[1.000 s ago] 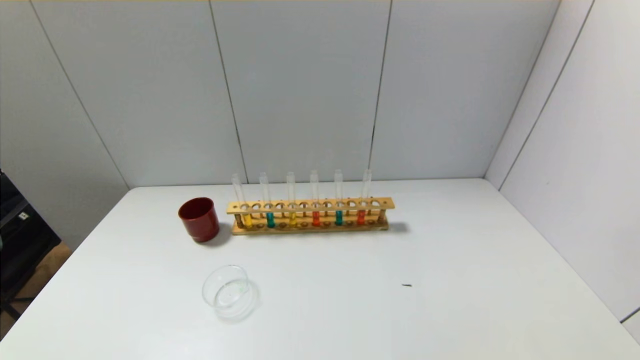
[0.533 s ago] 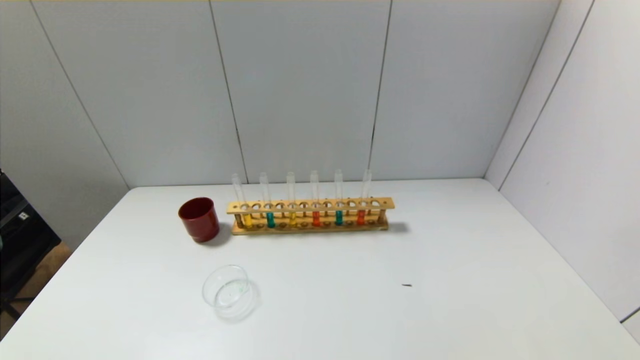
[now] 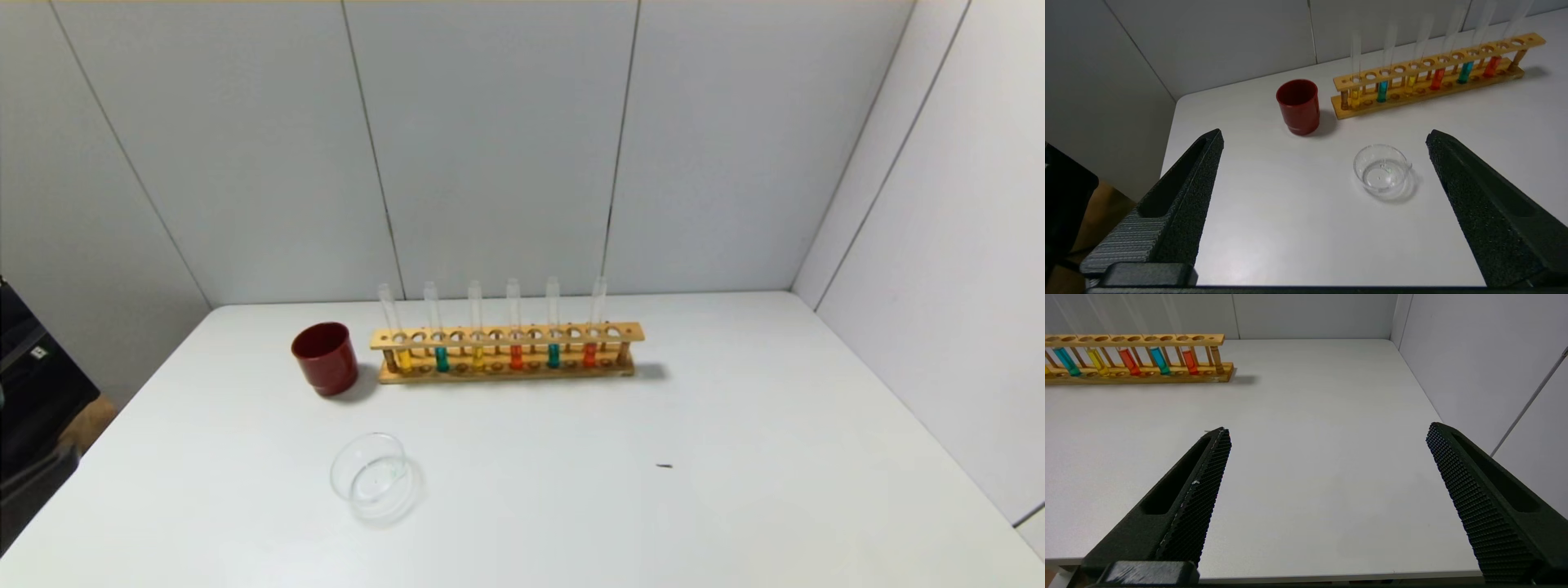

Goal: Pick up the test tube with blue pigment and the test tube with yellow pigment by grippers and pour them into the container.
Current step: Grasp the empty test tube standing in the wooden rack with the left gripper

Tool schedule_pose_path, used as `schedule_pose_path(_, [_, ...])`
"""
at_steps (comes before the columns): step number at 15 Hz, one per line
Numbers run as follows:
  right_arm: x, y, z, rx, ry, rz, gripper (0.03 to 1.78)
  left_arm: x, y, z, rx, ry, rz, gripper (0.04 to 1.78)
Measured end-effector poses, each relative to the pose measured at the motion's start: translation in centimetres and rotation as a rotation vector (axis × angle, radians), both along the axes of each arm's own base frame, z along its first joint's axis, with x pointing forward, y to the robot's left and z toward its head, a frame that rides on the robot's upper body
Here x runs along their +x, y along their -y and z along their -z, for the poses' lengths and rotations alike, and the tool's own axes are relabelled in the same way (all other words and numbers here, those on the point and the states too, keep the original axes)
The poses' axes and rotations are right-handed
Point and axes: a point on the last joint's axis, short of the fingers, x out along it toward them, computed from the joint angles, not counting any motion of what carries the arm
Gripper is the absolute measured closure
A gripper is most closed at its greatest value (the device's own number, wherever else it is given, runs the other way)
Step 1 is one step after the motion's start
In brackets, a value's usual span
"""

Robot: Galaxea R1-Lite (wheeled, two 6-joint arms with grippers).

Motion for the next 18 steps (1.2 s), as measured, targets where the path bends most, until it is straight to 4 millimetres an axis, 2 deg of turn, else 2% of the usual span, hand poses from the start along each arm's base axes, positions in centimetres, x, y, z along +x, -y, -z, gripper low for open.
schedule_pose_path(2, [0.0,0.0,0.0,0.000,0.000,0.000,0.06,5.5,0.1,-2.1,-0.007,-0.031,0.006,0.07])
schedule_pose_path(4, [0.0,0.0,0.0,0.000,0.000,0.000,0.06,11.3,0.2,-2.9,-0.030,-0.067,0.011,0.07])
schedule_pose_path(7, [0.0,0.0,0.0,0.000,0.000,0.000,0.06,19.8,0.8,-1.9,-0.094,-0.119,0.024,0.07])
schedule_pose_path(10, [0.0,0.0,0.0,0.000,0.000,0.000,0.06,26.4,2.0,0.9,-0.133,-0.135,0.053,0.07])
schedule_pose_path(11, [0.0,0.0,0.0,0.000,0.000,0.000,0.06,28.0,2.5,1.7,-0.149,-0.130,0.065,0.07])
schedule_pose_path(13, [0.0,0.0,0.0,0.000,0.000,0.000,0.06,29.9,3.5,3.2,-0.174,-0.151,0.084,0.07])
schedule_pose_path(18, [0.0,0.0,0.0,0.000,0.000,0.000,0.06,31.8,4.5,5.9,-0.171,-0.215,0.098,0.07])
